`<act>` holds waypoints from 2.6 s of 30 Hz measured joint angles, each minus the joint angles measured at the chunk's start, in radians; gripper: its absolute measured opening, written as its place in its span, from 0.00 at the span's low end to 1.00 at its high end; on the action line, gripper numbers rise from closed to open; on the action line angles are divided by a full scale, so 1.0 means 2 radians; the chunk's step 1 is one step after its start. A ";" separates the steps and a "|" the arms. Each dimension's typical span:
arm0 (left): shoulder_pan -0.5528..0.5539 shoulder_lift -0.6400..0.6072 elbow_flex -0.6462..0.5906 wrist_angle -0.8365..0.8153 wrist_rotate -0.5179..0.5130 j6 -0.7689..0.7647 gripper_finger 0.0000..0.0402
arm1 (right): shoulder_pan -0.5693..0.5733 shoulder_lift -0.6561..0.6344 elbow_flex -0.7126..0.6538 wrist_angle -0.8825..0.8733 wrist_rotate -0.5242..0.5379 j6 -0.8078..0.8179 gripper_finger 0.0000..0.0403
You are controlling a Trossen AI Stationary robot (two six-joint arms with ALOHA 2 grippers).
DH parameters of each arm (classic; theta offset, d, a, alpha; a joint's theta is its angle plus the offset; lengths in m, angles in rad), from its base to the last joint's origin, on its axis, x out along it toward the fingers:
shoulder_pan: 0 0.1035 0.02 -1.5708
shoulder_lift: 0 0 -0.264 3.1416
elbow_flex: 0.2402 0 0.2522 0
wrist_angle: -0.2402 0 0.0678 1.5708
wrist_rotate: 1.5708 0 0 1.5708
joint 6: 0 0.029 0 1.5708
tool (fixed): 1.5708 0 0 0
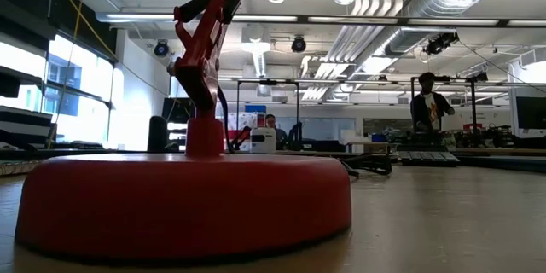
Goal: Screw lightbulb
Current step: Insert the white lightbulb into the red lamp
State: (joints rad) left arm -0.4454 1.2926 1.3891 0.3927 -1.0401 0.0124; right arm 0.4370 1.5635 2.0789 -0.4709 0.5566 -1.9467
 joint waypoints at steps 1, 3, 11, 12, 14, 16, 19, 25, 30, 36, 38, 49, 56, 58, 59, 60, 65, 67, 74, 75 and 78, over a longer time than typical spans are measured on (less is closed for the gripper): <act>0.000 0.000 0.000 0.000 0.000 0.000 0.00 | 0.000 0.000 0.000 -0.002 0.003 0.001 0.98; 0.000 0.000 0.000 0.001 0.000 0.000 0.00 | 0.000 0.000 0.000 -0.006 0.005 0.001 0.99; 0.000 0.000 0.000 0.001 0.000 0.000 0.00 | 0.000 -0.002 0.001 -0.040 0.005 0.006 0.99; 0.000 0.000 0.000 0.001 0.000 0.000 0.00 | 0.000 -0.002 0.001 -0.043 0.005 0.006 0.99; 0.000 0.000 0.000 0.001 0.000 0.000 0.00 | 0.000 -0.002 0.001 -0.044 0.005 0.006 0.99; 0.000 0.000 0.000 0.001 0.000 0.000 0.00 | 0.000 -0.002 0.001 -0.046 0.005 0.006 0.99; 0.000 0.000 0.000 0.006 0.000 0.000 0.00 | 0.000 -0.002 0.001 -0.047 0.005 0.006 0.99; 0.000 -0.002 0.000 0.009 0.000 0.000 0.00 | 0.000 -0.001 0.001 -0.047 0.005 0.006 0.99; 0.000 -0.005 0.000 0.012 0.000 -0.002 0.00 | 0.000 -0.001 0.001 -0.047 0.005 0.006 0.99; 0.000 -0.005 0.000 0.016 0.005 -0.036 0.00 | 0.000 -0.001 0.001 -0.047 0.005 0.007 0.99; 0.000 -0.005 0.000 0.016 0.005 -0.039 0.00 | 0.000 -0.001 0.001 -0.047 0.005 0.018 0.99; 0.000 -0.005 0.000 0.016 0.006 -0.040 0.00 | 0.001 -0.001 0.001 -0.047 0.006 0.131 0.99; 0.000 -0.005 0.000 0.015 0.006 -0.040 0.00 | 0.001 -0.001 0.001 -0.047 0.007 0.225 0.99; 0.000 -0.005 0.000 0.015 0.007 -0.040 0.00 | 0.001 -0.001 0.001 -0.047 0.008 0.253 0.99; 0.000 -0.005 0.000 0.015 0.007 -0.040 0.00 | 0.001 -0.001 0.001 -0.047 0.008 0.267 0.99; 0.000 -0.005 0.000 0.015 0.008 -0.040 0.00 | 0.001 -0.001 0.001 -0.047 0.008 0.280 0.99; 0.000 -0.005 0.000 0.015 0.010 -0.040 0.00 | 0.001 -0.007 0.001 -0.050 -0.004 0.341 0.99; 0.000 -0.005 0.000 0.015 0.010 -0.040 0.00 | 0.001 -0.015 0.001 -0.060 -0.021 0.364 0.99; 0.000 -0.005 0.000 0.013 0.010 -0.040 0.00 | 0.001 -0.043 0.001 -0.124 -0.049 0.429 0.99; 0.000 -0.005 0.000 0.013 0.010 -0.040 0.00 | 0.001 -0.045 0.001 -0.135 -0.050 0.438 0.99; 0.000 -0.005 0.000 0.013 0.010 -0.040 0.00 | 0.001 -0.050 0.001 -0.166 -0.054 0.470 0.99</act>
State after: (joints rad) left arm -0.4458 1.2819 1.3891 0.4190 -1.0203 -0.0673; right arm 0.4389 1.4627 2.0800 -0.8020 0.4482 -1.0077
